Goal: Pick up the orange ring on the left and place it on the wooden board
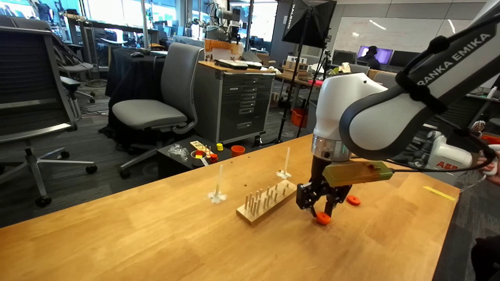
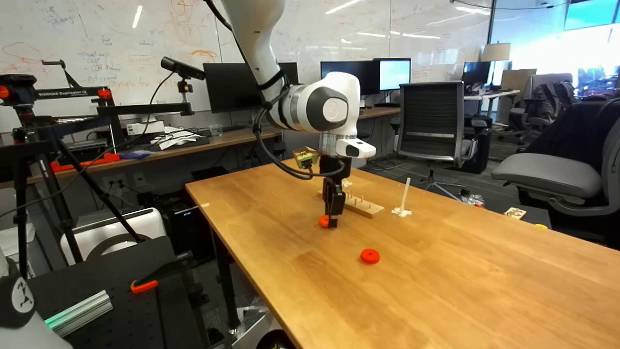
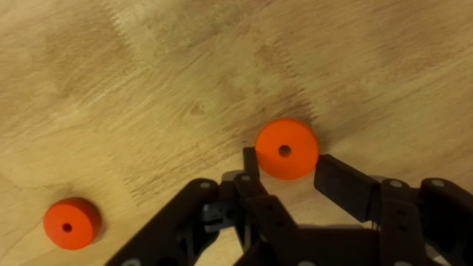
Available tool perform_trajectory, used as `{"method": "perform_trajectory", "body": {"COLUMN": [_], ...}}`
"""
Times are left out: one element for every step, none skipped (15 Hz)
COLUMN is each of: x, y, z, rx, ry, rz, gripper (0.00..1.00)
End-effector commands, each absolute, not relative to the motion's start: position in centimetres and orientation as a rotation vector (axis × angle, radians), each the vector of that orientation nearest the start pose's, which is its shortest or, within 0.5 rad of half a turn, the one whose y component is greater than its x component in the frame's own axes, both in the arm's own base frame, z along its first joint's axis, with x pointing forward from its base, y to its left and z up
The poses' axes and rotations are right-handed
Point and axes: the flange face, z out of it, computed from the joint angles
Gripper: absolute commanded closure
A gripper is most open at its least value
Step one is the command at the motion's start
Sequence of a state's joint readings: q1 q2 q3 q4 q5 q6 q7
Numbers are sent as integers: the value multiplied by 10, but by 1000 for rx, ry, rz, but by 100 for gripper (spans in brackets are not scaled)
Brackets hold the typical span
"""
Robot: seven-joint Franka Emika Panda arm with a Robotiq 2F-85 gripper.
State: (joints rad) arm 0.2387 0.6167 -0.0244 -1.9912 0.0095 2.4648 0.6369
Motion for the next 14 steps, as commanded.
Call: {"method": "perform_trajectory", "body": {"x": [590,594,599,604,609,614,620,626,632,637,643,648,653,658], "y": [125,125,125,125,126,127,128,130,132,133,135,137,140,143], "z": [153,155,158,161,164,167,170,172,173,174,174,175,174,174], "rx": [-3162,-3168,-3178,-3187,-3193,-3202,-3211,-3223,-3231,-3242,-3247,-3254,-3259,-3263], "ry": [637,635,628,623,616,615,609,605,601,600,601,599,601,601], "rz": [153,141,124,108,94,76,63,51,44,35,25,18,10,2], "gripper": [81,81,81,81,81,81,81,81,81,81,81,81,81,81]}}
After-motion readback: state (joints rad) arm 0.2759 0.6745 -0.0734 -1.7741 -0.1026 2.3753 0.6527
